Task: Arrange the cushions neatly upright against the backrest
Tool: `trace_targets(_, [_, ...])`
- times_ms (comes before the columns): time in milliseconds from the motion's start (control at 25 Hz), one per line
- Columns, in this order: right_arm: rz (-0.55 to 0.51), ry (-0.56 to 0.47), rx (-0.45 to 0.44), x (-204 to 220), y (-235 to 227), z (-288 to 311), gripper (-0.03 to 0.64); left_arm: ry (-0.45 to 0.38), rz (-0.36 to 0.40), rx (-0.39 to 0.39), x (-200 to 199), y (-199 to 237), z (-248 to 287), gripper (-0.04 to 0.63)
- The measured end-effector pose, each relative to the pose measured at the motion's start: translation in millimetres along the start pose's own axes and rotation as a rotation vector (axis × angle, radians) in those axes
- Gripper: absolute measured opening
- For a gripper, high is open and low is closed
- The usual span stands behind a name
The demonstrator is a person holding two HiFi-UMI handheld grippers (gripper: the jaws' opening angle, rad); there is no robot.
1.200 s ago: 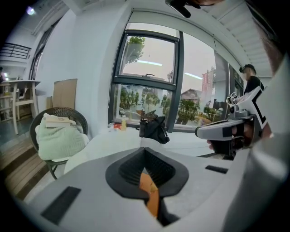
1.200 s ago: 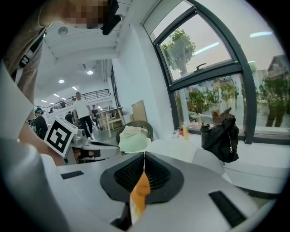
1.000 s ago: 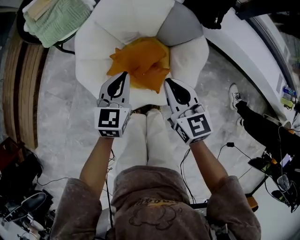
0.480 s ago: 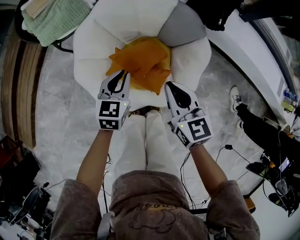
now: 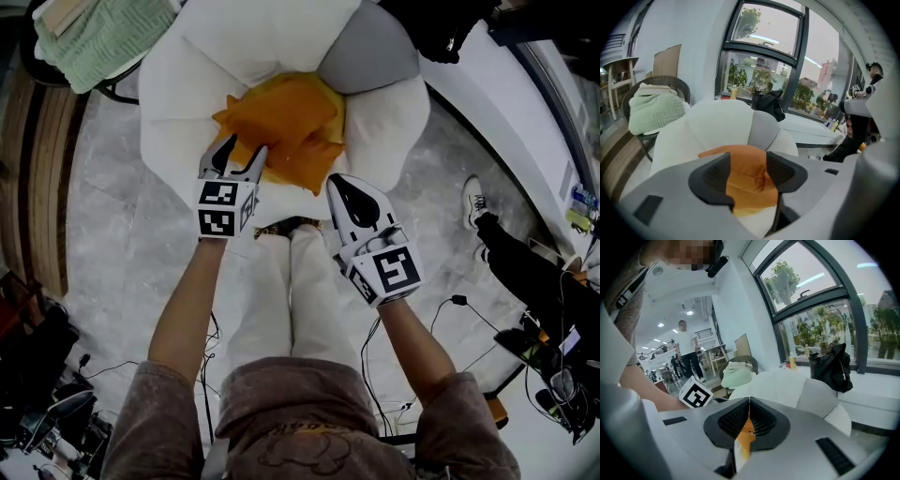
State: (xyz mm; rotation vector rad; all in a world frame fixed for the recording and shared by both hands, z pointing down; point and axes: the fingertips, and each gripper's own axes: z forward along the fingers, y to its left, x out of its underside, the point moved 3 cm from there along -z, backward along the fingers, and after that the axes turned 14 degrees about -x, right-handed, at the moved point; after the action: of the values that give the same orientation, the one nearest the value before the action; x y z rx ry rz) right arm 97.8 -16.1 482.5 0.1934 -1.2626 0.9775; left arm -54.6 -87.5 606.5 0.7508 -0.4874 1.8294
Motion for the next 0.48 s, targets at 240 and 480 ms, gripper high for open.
trace_targets(240, [0.013, 0.013, -0.006, 14, -7, 3, 0.02, 0.073, -0.024, -0.019, 27, 7, 22, 0.233])
trace_targets(480, [0.028, 0.019, -0.004, 25, -14, 3, 0.02, 0.101, -0.057, -0.014, 37, 6, 33, 0.233])
